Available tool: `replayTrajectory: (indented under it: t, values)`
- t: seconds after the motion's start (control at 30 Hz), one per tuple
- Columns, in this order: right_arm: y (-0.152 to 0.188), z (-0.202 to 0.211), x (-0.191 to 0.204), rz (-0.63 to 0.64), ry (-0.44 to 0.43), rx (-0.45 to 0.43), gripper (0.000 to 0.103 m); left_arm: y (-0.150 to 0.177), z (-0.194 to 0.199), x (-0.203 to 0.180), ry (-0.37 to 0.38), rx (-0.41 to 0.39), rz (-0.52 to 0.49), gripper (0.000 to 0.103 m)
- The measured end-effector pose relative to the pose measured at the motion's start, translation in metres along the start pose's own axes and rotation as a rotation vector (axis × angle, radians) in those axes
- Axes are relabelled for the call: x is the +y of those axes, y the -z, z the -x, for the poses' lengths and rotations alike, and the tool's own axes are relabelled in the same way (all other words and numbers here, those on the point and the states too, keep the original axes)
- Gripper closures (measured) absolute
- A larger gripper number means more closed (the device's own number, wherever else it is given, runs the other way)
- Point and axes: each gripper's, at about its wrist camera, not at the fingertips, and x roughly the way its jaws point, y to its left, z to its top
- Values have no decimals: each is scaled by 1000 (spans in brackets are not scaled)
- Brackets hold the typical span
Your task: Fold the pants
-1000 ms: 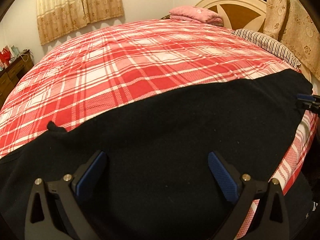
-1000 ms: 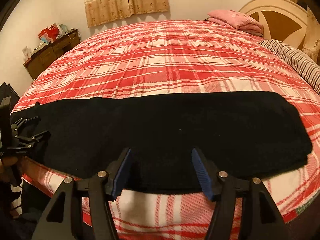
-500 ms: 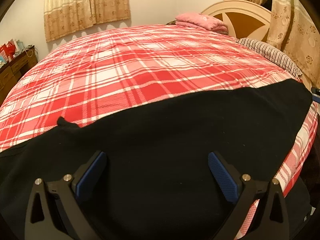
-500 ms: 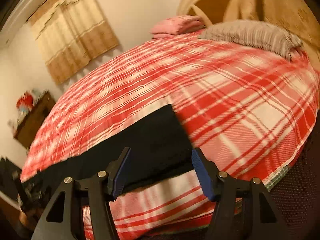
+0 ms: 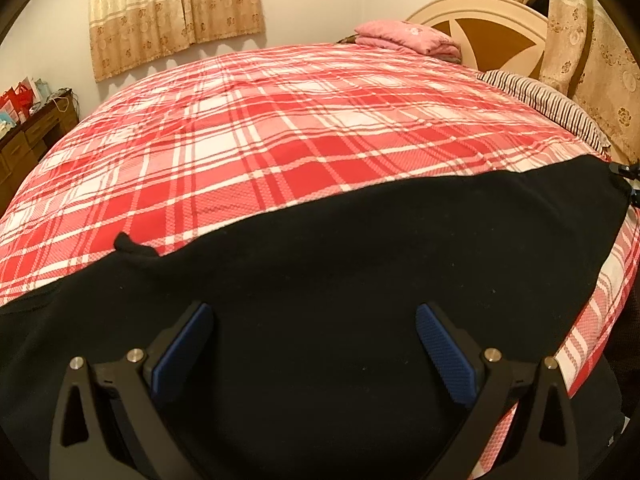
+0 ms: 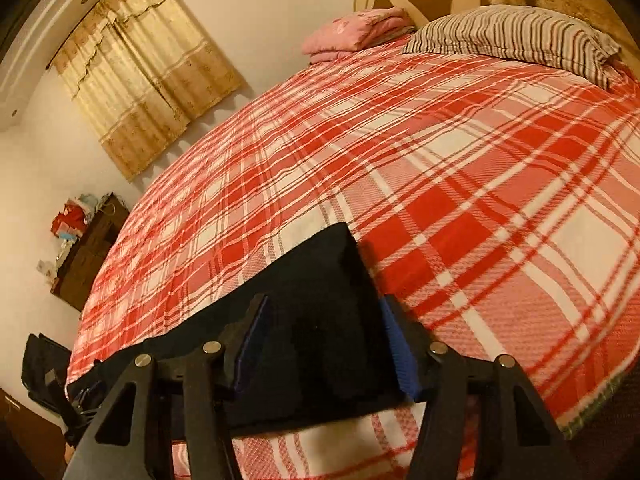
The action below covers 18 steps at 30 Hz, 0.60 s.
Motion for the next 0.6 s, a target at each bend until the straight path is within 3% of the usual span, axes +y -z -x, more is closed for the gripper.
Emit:
replayTrajectory:
  t: [0.1, 0.2, 0.33, 0.4, 0.6]
  values:
    - [-7, -7, -14, -53, -23, 5, 72, 0, 0, 0, 2, 1, 0, 0]
    - [-7, -9, -11, -34, -62, 33, 74, 0, 0, 0, 5, -1, 1, 0]
    - [-5, -12, -1, 7, -46, 54, 75, 1, 0, 0, 9, -6, 5, 0]
    - [-5, -15, -2, -22, -79, 72, 88, 1, 1, 1, 14, -5, 8, 0]
    - [2, -2, 12, -13, -112, 26, 90, 2, 6, 8, 32, -4, 31, 0]
